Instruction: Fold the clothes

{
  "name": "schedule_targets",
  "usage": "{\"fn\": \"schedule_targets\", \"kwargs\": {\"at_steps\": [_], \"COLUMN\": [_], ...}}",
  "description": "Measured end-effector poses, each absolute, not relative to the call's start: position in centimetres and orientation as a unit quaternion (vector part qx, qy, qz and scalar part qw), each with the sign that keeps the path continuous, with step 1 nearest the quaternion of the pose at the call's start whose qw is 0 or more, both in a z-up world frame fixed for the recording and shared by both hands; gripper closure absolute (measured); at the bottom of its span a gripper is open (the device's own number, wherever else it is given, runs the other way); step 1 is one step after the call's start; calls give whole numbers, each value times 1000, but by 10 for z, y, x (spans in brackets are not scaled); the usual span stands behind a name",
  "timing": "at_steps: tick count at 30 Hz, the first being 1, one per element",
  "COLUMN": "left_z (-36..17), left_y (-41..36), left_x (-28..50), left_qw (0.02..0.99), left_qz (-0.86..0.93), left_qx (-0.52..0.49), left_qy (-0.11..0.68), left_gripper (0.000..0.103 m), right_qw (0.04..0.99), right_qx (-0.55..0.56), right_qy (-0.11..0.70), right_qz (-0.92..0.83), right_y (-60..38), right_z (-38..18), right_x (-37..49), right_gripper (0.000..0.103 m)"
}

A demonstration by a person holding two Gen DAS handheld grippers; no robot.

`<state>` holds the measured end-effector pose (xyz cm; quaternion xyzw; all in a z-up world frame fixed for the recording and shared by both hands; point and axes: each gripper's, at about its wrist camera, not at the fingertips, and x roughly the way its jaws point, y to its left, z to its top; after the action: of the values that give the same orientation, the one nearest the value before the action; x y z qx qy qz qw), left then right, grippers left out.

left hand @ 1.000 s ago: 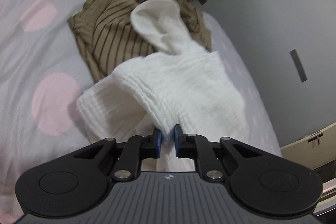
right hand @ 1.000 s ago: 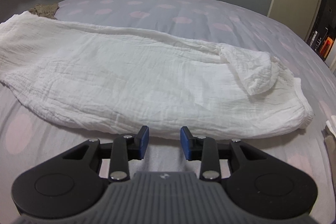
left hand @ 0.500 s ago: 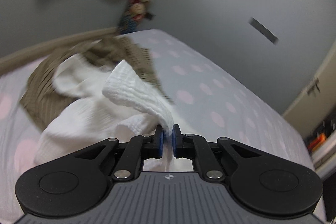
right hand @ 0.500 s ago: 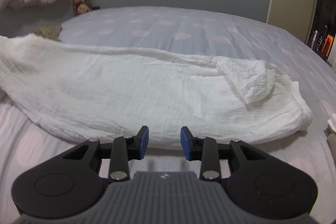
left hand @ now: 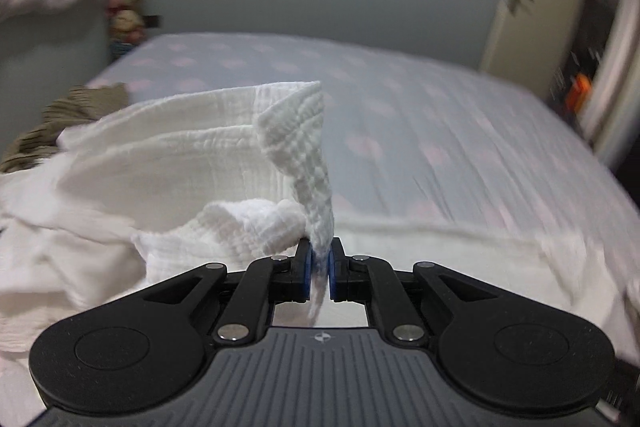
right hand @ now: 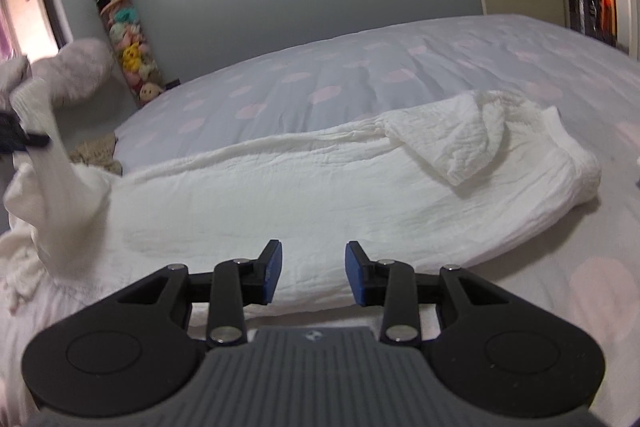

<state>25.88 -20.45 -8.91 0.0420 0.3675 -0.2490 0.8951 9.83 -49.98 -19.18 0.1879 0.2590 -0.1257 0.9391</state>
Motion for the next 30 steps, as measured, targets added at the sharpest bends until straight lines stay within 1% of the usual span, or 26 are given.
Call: {"fn": "schedule_targets", "kwargs": {"at_steps": [5,10,15,16,17,20,21,23,29,30], "left_z": [-134,-177,-200,-201,-202,-187,-181,-170,-134,-131], "left_y": [-261,-289,-281,-278,-276,-266,-261,-251,-206,-199], "left_x": [230,206,209,207,204,191,187,180,177,179], "left_qw": [863,841,835,835,834,836,838,842,870,873], "left_qz": [-284,-285,-277,-279,-281,-284,-284,-285,-244,-235], "left_qx": [118,204,187,186,184,177,173,164,113,108], "left_qy": [400,413,436,437,438,435,433,429,414,413], "left_gripper": [97,97,93,89,83,72,71,65,55,55], "right_qw": [938,935,934,934,933,932,932,932,934,934], "right_qx": [211,224,230,231,231,232,232,230,222,220], "right_qy": [246,247,250,251,253,258,258,259,261,262], "right_qz": [-121,-117,-109,-108,-107,-105,-104,-104,-104,-104], "right_y": [-506,-510,-511,-511,-511,-511,-511,-510,-506,-506], "right_z": [-192,-196,-199,-200,-201,-202,-202,-202,-200,-200], "right_x": [96,99,103,104,105,107,107,107,108,108], "right_gripper": [65,65,65,65,65,65,65,65,64,64]}}
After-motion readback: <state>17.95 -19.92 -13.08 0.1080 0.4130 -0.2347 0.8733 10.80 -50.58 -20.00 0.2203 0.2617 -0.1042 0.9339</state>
